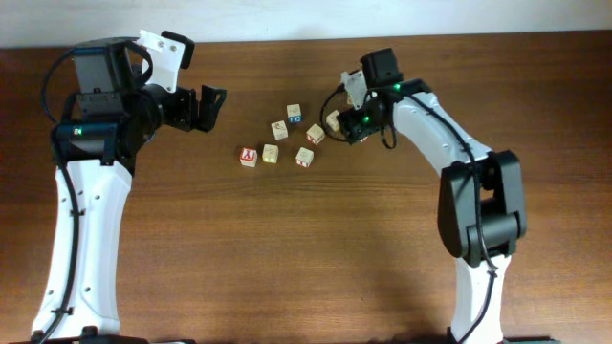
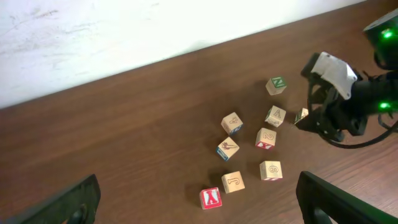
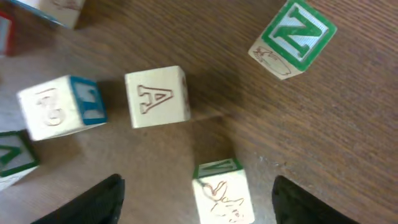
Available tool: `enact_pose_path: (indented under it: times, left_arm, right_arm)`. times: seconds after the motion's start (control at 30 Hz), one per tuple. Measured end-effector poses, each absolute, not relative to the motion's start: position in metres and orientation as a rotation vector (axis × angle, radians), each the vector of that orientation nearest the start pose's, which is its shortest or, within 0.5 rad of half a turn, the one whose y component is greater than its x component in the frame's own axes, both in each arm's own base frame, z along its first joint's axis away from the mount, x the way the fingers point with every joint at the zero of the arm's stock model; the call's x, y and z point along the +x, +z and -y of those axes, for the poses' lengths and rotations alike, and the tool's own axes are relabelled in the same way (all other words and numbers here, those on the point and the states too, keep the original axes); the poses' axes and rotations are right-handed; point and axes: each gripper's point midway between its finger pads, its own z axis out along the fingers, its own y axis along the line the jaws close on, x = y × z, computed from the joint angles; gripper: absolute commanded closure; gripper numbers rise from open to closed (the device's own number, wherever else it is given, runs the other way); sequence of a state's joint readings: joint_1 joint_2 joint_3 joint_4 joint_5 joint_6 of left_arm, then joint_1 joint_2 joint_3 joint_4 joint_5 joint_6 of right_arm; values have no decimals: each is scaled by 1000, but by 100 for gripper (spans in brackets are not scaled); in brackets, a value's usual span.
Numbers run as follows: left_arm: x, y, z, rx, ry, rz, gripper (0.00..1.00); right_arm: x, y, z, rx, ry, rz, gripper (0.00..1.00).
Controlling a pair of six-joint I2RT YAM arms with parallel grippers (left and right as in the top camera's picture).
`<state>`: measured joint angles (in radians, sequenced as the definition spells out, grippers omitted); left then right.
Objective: Rotate 5 blocks
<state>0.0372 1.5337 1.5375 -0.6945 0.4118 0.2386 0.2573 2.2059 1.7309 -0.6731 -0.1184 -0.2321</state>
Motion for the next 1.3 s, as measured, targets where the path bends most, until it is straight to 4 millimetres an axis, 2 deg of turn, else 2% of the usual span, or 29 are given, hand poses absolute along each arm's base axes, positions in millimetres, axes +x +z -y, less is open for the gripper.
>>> enact_pose_path:
  times: [0.13, 0.27, 0.33, 0.4, 0.5, 0.67, 0.7, 0.83, 0.93, 1.0, 1.07, 1.17, 1.23, 1.3]
  left_arm:
    - [436, 291, 53, 436, -313, -2168, 1]
    - [436, 291, 53, 437, -313, -2168, 1]
    - [436, 291, 53, 437, -313, -2168, 1]
    - [436, 291, 53, 436, -313, -2168, 1]
    - [436, 291, 53, 436, -313, -2168, 1]
    - [436, 291, 53, 436, -313, -2168, 1]
    - [436, 291, 53, 437, -313, -2168, 1]
    - [436, 291, 53, 437, -313, -2168, 1]
    - [436, 291, 53, 436, -313, -2168, 1]
    - [436, 291, 53, 436, -313, -2168, 1]
    - [436, 291, 53, 437, -313, -2169, 1]
    - [436, 291, 53, 436, -313, -2168, 1]
    - [436, 291, 53, 437, -313, -2169, 1]
    - [436, 291, 53, 436, -313, -2168, 1]
  right_arm:
    - [503, 29, -147, -699, 120, -2641, 37]
    - [502, 7, -144, -706, 100, -2677, 49]
    - [503, 5, -144, -709, 96, -2676, 56]
    - [503, 5, -144, -710, 94, -2674, 72]
    - [503, 6, -144, -699, 97, -2677, 77]
    - [493, 7, -141, -592, 118, -2750, 77]
    - [486, 11, -139, -557, 123, -2780, 78]
    - [464, 69, -134, -343, 158, -2819, 78]
    - [432, 140, -126, -105, 199, -2823, 78]
    - [422, 154, -125, -38, 212, -2827, 78]
    - [418, 143, -130, 4, 219, -2843, 78]
    - [411, 92, -139, 38, 211, -2884, 78]
    - [401, 51, -138, 58, 199, -2913, 78]
    - [393, 35, -135, 68, 190, -2927, 78]
